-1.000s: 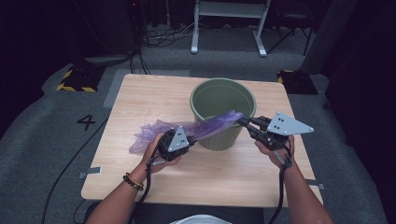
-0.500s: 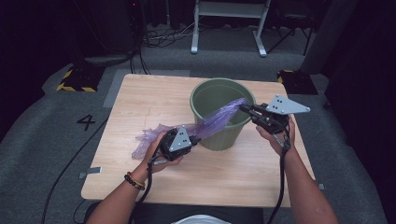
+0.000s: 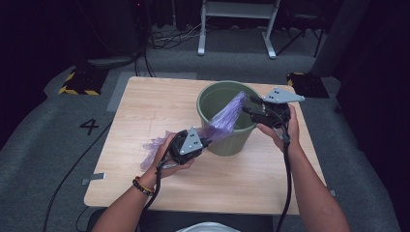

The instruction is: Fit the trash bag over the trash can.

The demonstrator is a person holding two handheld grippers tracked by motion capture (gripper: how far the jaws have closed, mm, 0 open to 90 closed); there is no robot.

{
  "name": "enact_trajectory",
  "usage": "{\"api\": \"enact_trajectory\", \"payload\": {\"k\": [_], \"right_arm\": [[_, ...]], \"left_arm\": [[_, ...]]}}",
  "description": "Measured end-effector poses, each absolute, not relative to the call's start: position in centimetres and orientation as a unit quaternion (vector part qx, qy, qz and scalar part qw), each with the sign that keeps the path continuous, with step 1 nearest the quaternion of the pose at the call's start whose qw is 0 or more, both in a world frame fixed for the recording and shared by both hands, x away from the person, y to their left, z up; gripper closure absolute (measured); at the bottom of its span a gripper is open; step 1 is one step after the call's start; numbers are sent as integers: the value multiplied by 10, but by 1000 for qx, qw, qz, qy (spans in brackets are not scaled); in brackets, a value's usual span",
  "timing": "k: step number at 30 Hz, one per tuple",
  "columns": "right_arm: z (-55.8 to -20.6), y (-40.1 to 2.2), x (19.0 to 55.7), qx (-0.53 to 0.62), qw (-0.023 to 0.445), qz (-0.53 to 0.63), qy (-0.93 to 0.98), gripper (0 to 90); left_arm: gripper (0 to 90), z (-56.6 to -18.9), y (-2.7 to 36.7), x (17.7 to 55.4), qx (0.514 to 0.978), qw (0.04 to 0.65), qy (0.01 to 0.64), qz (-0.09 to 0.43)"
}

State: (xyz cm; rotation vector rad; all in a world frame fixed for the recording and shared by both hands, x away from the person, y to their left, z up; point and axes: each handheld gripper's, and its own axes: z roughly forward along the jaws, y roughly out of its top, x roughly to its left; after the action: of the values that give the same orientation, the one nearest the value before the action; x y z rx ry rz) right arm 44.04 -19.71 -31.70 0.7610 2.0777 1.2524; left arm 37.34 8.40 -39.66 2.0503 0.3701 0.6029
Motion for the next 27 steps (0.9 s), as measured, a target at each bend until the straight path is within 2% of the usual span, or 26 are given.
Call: {"api": "enact_trajectory", "payload": {"k": [3,4,5,6,9,12,14,15,16,17,18,22,27], "right_arm": [[-316,-196,439,284,301,464,783,458],[-316,-194,436,276,312,447,791,547],[-316,-194,436,276,312,447,791,547],[-318,-193,433,252,307,436,807,638],[-318,-192,432,251,307,431,810,647],[-317,-196,430,253,287,457,803,565],[-317,-202,429,251,257,476,802,437],[-317,-202,429,251,257,476,802,437],[-319,-202,425,226,253,475,812,363],[-319,-202,425,226,253,475,812,363],[-320,-199,419,200,262,468,820,310],[-321,-194,410,167,261,467,828,275],[-320,-190,399,135,238,496,824,262]], "left_arm": [[885,-393,82,371,832,471,152,250],[886,-389,81,369,831,475,150,247],[886,-389,81,369,831,475,150,247],[887,-387,80,368,830,477,147,249],[888,-384,78,366,831,474,145,251],[888,-381,79,366,829,476,148,252],[888,-377,81,367,826,481,156,248],[888,-377,81,367,826,481,156,248],[888,-375,82,368,824,483,160,247],[889,-375,82,368,824,483,160,247],[889,-373,82,369,822,487,165,244],[889,-369,81,370,820,487,172,248],[888,-364,79,371,819,485,178,251]]}}
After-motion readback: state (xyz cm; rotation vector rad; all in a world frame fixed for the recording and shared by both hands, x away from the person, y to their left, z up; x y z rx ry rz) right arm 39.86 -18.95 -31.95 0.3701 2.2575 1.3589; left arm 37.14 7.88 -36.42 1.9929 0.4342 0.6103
